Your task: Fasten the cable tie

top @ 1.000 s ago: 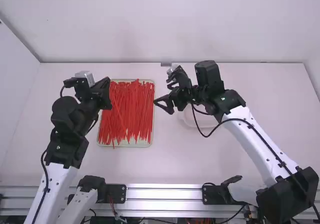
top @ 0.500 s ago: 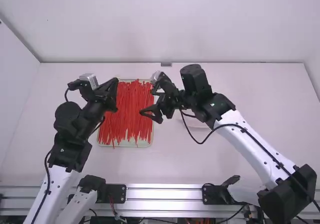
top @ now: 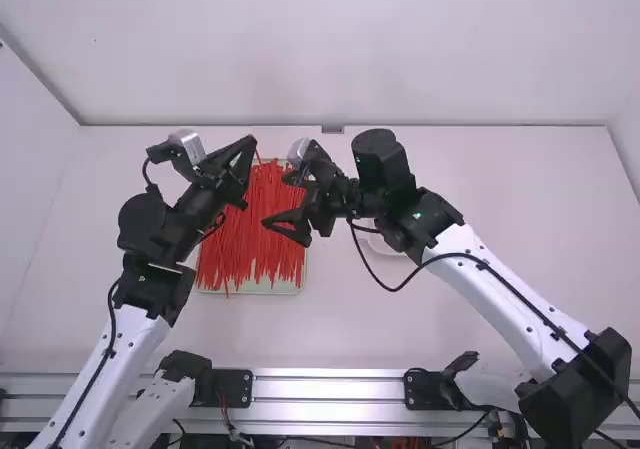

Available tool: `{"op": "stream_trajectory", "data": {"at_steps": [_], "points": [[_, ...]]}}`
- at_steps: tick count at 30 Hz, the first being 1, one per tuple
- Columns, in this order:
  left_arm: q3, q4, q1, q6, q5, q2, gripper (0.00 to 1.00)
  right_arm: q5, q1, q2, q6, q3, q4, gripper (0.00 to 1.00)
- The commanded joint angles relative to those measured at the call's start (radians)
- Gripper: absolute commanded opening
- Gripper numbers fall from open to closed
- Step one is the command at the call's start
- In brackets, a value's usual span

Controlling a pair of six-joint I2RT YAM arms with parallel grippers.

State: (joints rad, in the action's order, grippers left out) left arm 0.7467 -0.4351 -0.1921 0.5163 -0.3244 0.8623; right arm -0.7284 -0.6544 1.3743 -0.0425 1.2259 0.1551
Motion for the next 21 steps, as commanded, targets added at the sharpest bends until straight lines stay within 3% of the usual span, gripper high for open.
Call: {"op": "stream_trajectory", "data": {"at_steps": [1,9,11,14,17,19,20,21], "points": [[-0.01,-0.047,-0.006,0.06,-0.06,0.017,0.02,0.024,-0.001,0.006,0.06,0.03,-0.018,0.99],[-0.01,-0.139,-0.006,0.121,-0.108,0.037,0.02,0.034,-0.003,0.006,0.071,0.03,-0.021,0.99],[-0.01,-0.146,-0.005,0.123,-0.109,0.037,0.02,0.05,-0.012,0.006,0.069,0.03,-0.02,0.92],[-0.01,-0.146,-0.006,0.123,-0.106,0.037,0.02,0.072,-0.015,0.006,0.069,0.03,-0.019,0.79],[-0.01,-0.146,-0.006,0.124,-0.106,0.038,0.02,0.072,-0.013,0.006,0.069,0.03,-0.022,0.49],[-0.01,-0.146,-0.006,0.124,-0.106,0.039,0.02,0.071,-0.014,0.006,0.069,0.03,-0.024,0.39],[-0.01,-0.146,-0.006,0.124,-0.106,0.04,0.02,0.071,-0.013,0.006,0.069,0.03,-0.024,0.22],[-0.01,-0.145,-0.006,0.124,-0.106,0.041,0.02,0.072,-0.013,0.006,0.069,0.03,-0.024,0.12]]}}
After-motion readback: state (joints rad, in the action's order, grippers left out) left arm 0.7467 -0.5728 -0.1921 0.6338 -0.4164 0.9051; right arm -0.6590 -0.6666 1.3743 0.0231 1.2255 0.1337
